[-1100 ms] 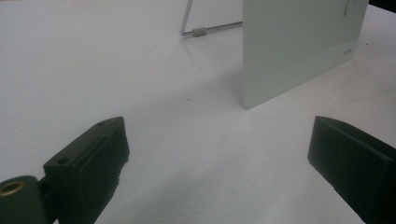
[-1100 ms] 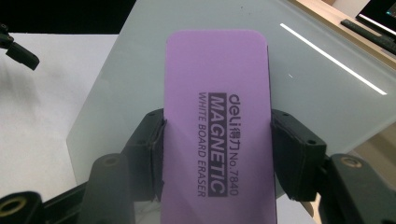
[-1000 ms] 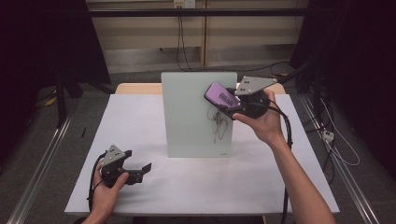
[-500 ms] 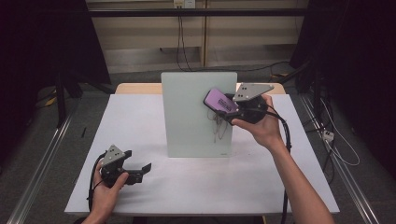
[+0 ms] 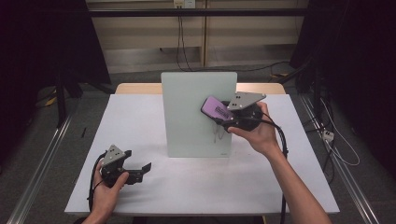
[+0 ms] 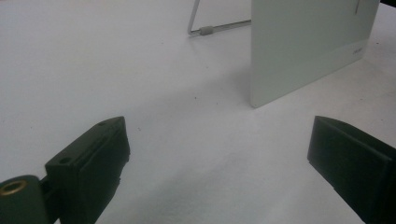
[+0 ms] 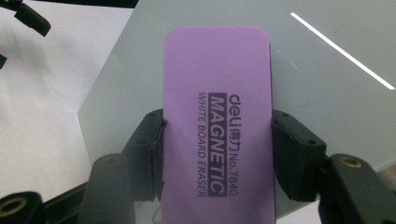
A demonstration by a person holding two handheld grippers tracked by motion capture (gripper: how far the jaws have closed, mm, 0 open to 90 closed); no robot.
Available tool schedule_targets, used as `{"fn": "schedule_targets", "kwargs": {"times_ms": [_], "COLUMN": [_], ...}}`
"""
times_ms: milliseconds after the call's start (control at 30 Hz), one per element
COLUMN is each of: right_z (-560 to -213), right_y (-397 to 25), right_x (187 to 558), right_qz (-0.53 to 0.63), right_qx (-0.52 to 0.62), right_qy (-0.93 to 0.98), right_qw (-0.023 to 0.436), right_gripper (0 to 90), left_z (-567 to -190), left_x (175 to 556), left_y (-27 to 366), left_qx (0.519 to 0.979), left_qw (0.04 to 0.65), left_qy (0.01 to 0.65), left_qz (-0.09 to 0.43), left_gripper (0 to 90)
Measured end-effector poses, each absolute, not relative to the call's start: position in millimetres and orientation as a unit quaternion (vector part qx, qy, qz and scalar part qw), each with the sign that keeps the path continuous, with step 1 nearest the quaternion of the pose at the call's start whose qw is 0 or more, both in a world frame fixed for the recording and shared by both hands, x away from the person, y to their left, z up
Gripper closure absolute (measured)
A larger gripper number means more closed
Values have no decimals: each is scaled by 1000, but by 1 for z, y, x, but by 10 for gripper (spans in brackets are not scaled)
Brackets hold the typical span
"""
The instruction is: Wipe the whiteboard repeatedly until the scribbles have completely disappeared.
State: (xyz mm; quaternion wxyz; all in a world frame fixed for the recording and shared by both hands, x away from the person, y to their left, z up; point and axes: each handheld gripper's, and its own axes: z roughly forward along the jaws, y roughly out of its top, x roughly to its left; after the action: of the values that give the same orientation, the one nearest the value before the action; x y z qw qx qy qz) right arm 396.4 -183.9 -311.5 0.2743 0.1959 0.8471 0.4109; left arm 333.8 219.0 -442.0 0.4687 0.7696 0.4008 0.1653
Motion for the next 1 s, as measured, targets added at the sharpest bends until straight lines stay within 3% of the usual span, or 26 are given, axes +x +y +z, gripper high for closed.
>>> {"fn": "schedule_targets", "kwargs": {"times_ms": [500, 1000], "right_z": [-279, -300], "right_y": [-198, -193], "right_x": [406, 399], "right_qz": [430, 418], "right_qx": [225, 215], "right_qy": [818, 831], "right_qw": [308, 298], "right_gripper": [417, 418], "left_z": [-442, -443], "left_x": [334, 334], "left_y": [218, 217], "left_qx": [772, 774], "left_qw": [468, 466], "left_qy": [398, 397], "left_qz": [163, 162], "left_gripper": [54, 54]}}
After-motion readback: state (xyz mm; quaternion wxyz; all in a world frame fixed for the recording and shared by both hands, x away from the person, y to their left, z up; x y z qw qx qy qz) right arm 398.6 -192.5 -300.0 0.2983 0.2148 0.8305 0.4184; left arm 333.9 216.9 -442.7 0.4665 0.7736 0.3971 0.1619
